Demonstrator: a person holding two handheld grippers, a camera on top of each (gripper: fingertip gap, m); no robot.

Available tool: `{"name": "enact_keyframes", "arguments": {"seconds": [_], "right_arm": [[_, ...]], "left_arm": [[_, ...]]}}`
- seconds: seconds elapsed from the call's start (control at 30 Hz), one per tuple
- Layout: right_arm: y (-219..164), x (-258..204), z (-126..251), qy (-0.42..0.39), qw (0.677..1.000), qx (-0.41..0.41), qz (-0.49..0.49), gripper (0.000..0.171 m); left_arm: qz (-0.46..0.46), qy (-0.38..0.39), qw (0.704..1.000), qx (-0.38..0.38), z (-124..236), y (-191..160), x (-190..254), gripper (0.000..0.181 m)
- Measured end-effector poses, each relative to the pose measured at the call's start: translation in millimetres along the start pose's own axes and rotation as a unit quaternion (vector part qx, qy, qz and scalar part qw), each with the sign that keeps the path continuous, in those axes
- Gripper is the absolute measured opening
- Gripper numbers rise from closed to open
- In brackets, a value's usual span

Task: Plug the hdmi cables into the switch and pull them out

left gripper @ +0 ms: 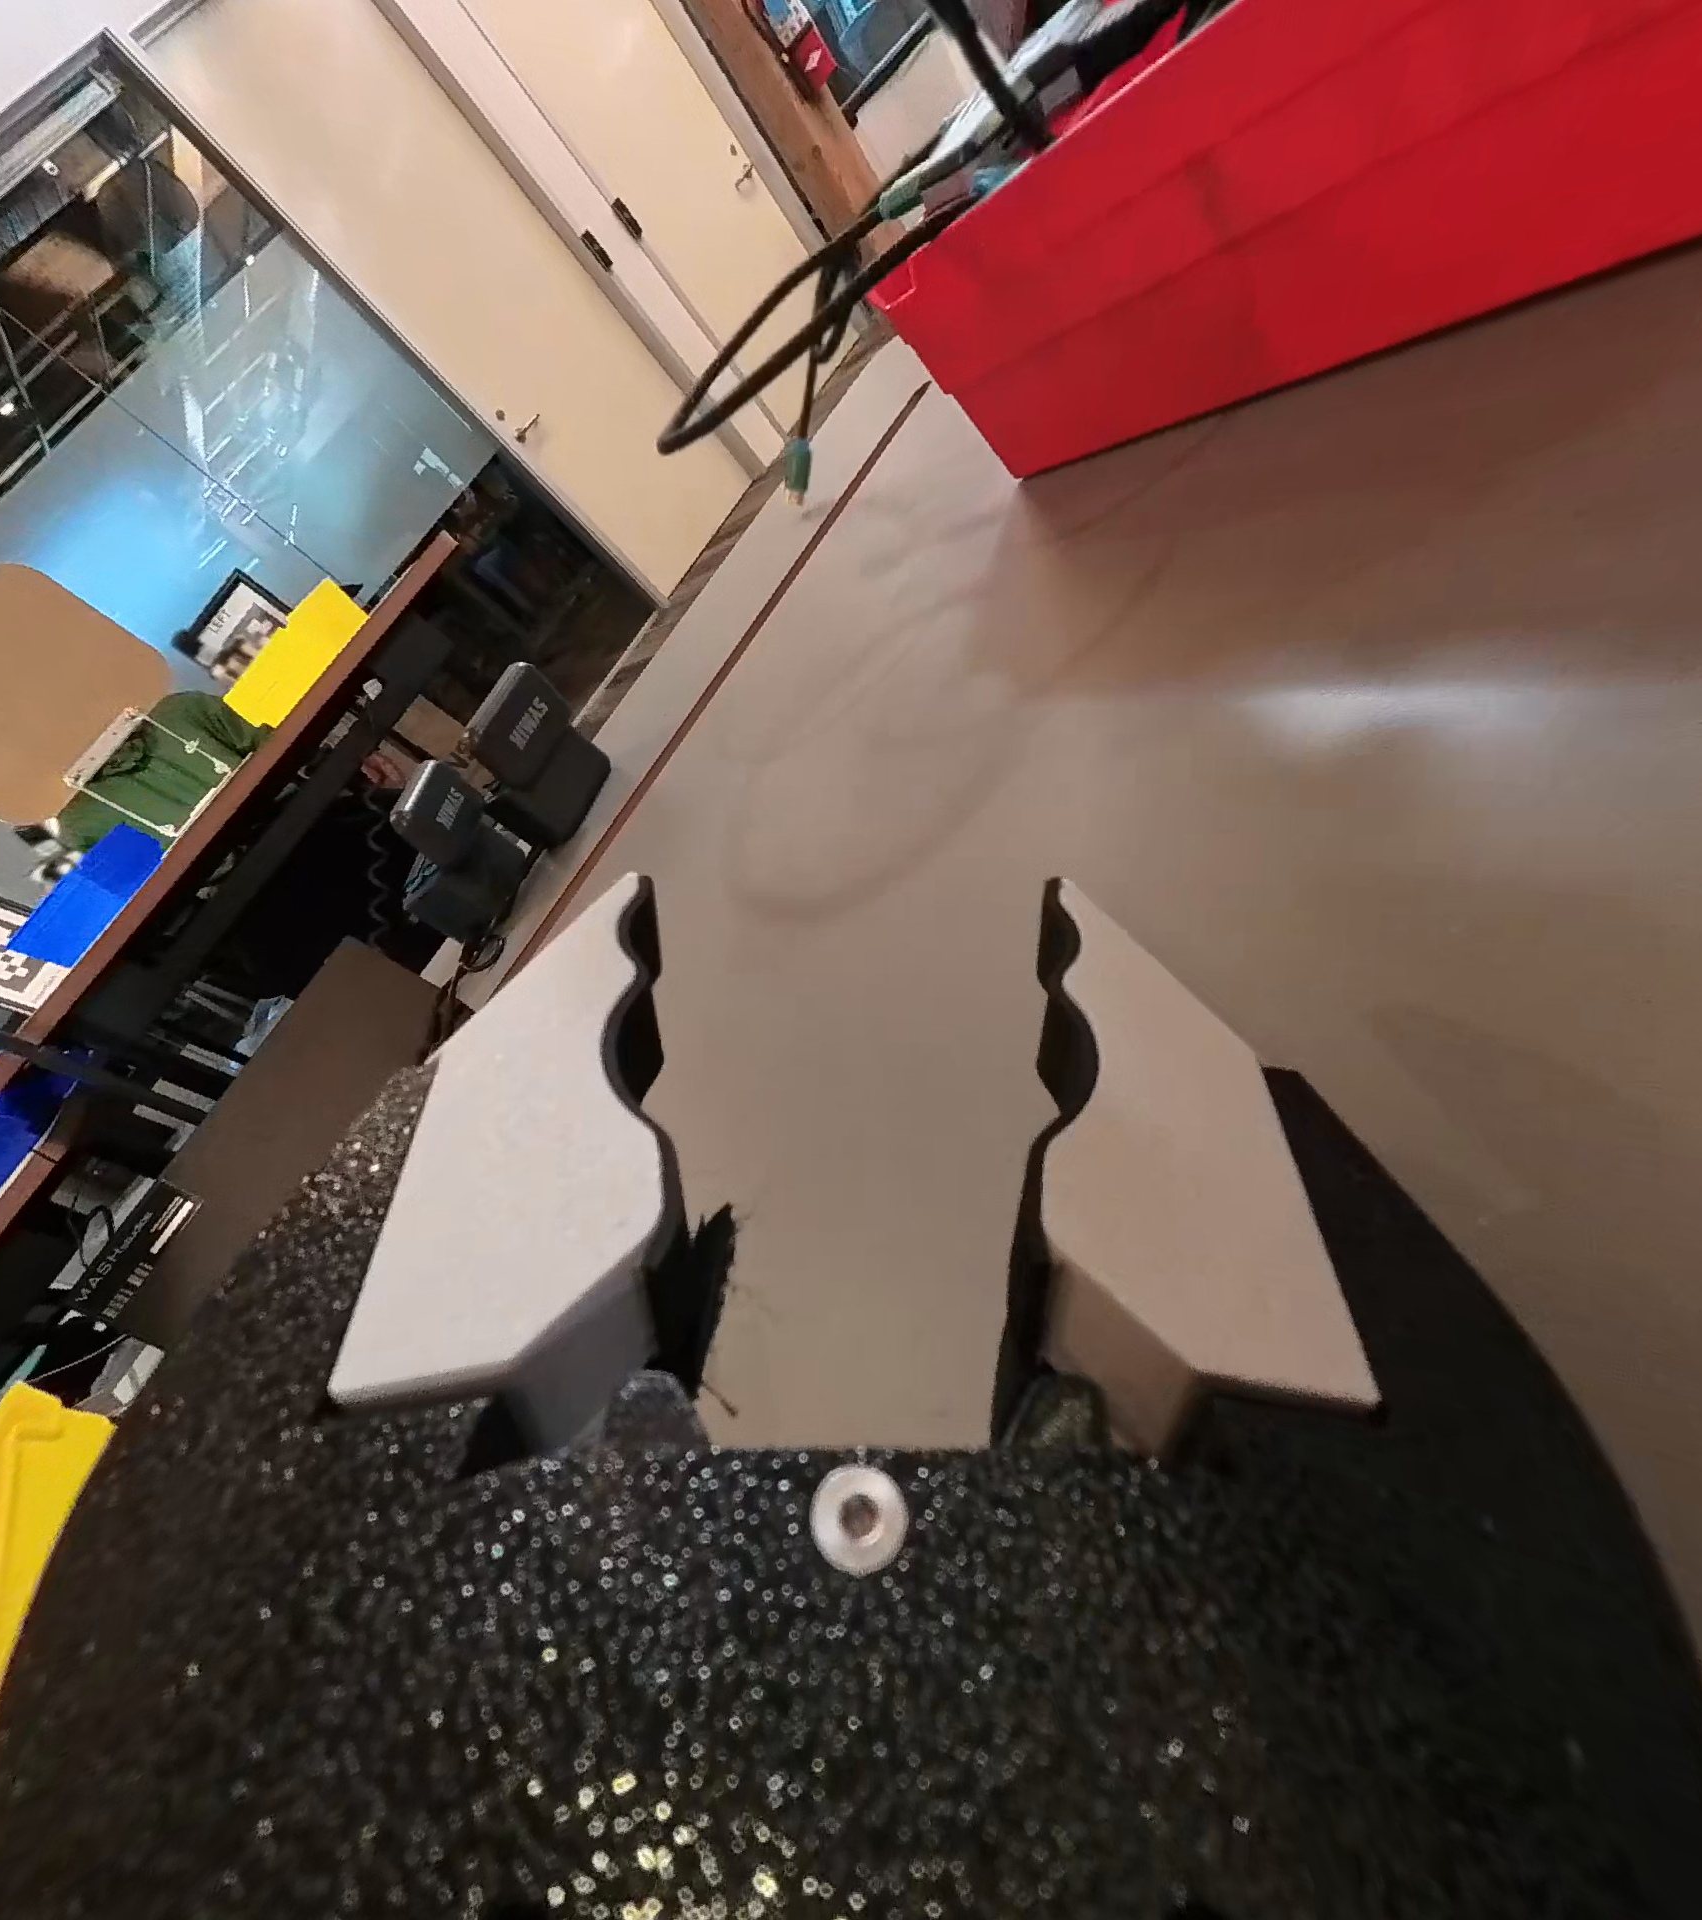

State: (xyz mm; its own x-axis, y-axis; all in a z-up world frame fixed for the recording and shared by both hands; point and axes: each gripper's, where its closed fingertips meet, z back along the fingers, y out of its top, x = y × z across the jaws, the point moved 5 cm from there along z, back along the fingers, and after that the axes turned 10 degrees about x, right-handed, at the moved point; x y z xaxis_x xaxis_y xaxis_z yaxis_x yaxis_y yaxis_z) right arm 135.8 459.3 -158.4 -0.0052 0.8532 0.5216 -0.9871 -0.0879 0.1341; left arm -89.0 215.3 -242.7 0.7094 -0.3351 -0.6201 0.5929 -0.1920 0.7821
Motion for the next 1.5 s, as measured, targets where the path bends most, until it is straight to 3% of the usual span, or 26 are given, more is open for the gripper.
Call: {"name": "enact_keyframes", "arguments": {"seconds": [0.03,0.2,0.33,0.43,0.57,0.63,0.73,0.8,0.87,0.93,1.03,1.23,1.5], "right_arm": [[0.3,6.6,3.6,-0.017,1.000,0.004,-0.012,0.040],[1.8,48.3,63.4,-0.154,0.970,0.157,-0.109,0.083],[-25.9,51.7,134.8,-0.295,0.889,0.294,-0.191,0.082],[-56.8,12.3,164.3,-0.339,0.817,0.385,-0.263,0.080],[-101.5,-61.6,151.6,-0.379,0.739,0.454,-0.322,0.079],[-135.0,-90.0,136.6,-0.443,0.702,0.435,-0.350,0.086],[-186.4,-125.1,125.9,-0.543,0.630,0.404,-0.382,0.086],[-214.3,-142.5,116.4,-0.568,0.596,0.391,-0.411,0.082],[-225.5,-147.5,98.1,-0.504,0.601,0.408,-0.467,0.083],[-233.7,-147.0,87.8,-0.468,0.583,0.422,-0.513,0.084],[-240.8,-150.3,80.5,-0.494,0.575,0.407,-0.509,0.083],[-229.5,-150.1,75.6,-0.511,0.607,0.383,-0.473,0.075],[-219.5,-152.5,68.0,-0.507,0.645,0.379,-0.428,0.072]], "left_arm": [[0.000,-0.001,1.000,0.000,-0.1,-0.1,0.5,0.072],[0.002,-0.001,1.000,0.002,0.2,0.1,0.0,0.072],[0.004,-0.003,1.000,0.004,-0.9,0.0,1.7,0.073],[0.014,-0.002,1.000,0.013,-1.5,0.9,2.1,0.075],[0.061,0.019,0.994,0.093,4.2,14.1,-6.3,0.066],[0.096,0.032,0.984,0.144,8.4,21.4,-13.6,0.069],[0.122,0.054,0.980,0.144,8.2,15.1,-23.6,0.077],[0.136,0.062,0.978,0.147,11.4,14.1,-28.0,0.078],[0.147,0.055,0.970,0.187,20.9,23.2,-30.3,0.067],[0.147,0.066,0.965,0.205,26.7,25.8,-33.6,0.064],[0.133,0.085,0.973,0.167,23.2,18.9,-32.8,0.068],[0.173,0.106,0.973,0.113,12.1,6.0,-29.6,0.068],[0.089,0.115,0.988,0.058,11.0,4.5,-15.6,0.067]]}}
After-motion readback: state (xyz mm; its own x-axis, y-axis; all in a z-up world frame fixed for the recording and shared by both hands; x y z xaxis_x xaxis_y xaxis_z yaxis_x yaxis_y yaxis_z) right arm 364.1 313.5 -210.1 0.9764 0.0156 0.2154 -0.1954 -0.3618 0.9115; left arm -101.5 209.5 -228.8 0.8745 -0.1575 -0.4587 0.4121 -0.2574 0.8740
